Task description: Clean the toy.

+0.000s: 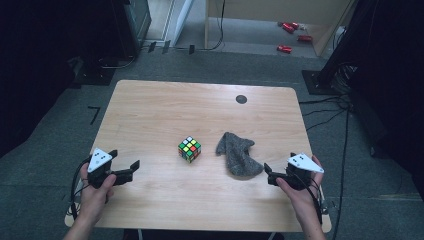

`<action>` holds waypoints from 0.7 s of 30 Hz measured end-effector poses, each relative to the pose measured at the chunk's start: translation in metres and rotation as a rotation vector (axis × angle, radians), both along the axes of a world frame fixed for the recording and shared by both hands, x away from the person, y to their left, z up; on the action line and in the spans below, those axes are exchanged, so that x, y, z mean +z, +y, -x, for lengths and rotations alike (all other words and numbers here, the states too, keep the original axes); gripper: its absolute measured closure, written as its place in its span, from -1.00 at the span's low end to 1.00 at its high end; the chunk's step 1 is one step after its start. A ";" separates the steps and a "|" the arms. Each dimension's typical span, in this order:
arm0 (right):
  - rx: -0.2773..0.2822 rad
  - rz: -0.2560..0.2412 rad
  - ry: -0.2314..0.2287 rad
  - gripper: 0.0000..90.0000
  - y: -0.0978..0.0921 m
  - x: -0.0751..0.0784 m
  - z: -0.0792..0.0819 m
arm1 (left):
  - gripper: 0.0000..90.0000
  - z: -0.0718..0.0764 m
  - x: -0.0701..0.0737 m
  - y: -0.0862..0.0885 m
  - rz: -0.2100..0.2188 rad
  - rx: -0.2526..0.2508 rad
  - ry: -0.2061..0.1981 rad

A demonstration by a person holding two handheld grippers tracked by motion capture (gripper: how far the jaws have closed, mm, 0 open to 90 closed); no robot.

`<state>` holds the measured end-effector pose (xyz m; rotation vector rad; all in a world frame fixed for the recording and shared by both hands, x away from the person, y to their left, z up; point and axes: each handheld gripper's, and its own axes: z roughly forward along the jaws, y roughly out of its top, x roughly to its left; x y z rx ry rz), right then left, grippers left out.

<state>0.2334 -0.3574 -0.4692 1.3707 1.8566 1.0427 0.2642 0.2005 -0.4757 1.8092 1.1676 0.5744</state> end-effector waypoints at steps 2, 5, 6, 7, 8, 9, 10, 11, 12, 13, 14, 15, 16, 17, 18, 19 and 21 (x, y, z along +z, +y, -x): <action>-0.002 0.007 0.005 -1.00 -0.003 -0.001 0.003 | -0.80 0.004 -0.003 0.007 -0.002 0.012 0.007; -0.005 0.017 0.012 -1.00 -0.008 -0.003 0.008 | -0.80 0.009 -0.006 0.016 -0.007 0.025 0.016; -0.006 0.019 0.014 -1.00 -0.009 -0.004 0.010 | -0.80 0.011 -0.007 0.018 -0.007 0.030 0.021; -0.009 0.021 0.017 -1.00 -0.011 -0.005 0.012 | -0.80 0.012 -0.008 0.021 -0.008 0.036 0.022; -0.011 0.025 0.020 -1.00 -0.013 -0.006 0.013 | -0.80 0.014 -0.009 0.024 -0.010 0.038 0.024; -0.014 0.027 0.024 -1.00 -0.015 -0.007 0.015 | -0.80 0.016 -0.010 0.027 -0.013 0.042 0.028; -0.016 0.029 0.029 -1.00 -0.018 -0.009 0.017 | -0.80 0.017 -0.011 0.029 -0.015 0.044 0.029; -0.019 0.031 0.032 -1.00 -0.019 -0.010 0.019 | -0.80 0.019 -0.012 0.031 -0.016 0.046 0.034; -0.023 0.032 0.037 -1.00 -0.022 -0.012 0.020 | -0.80 0.021 -0.014 0.034 -0.018 0.050 0.038; -0.027 0.031 0.043 -1.00 -0.024 -0.014 0.022 | -0.80 0.022 -0.015 0.036 -0.018 0.052 0.043; -0.031 0.030 0.049 -1.00 -0.027 -0.015 0.024 | -0.80 0.023 -0.017 0.037 -0.020 0.054 0.047; -0.035 0.030 0.051 -1.00 -0.028 -0.017 0.025 | -0.80 0.024 -0.018 0.038 -0.024 0.057 0.051; -0.041 0.027 0.057 -1.00 -0.030 -0.019 0.027 | -0.80 0.025 -0.019 0.039 -0.024 0.057 0.052; -0.042 0.027 0.058 -1.00 -0.031 -0.020 0.028 | -0.80 0.026 -0.019 0.040 -0.024 0.058 0.054; -0.045 0.027 0.061 -1.00 -0.033 -0.021 0.030 | -0.80 0.028 -0.020 0.040 -0.025 0.059 0.054; -0.046 0.026 0.064 -1.00 -0.034 -0.023 0.032 | -0.80 0.029 -0.020 0.041 -0.028 0.060 0.054; -0.051 0.028 0.073 -1.00 -0.037 -0.026 0.036 | -0.80 0.032 -0.020 0.043 -0.029 0.065 0.056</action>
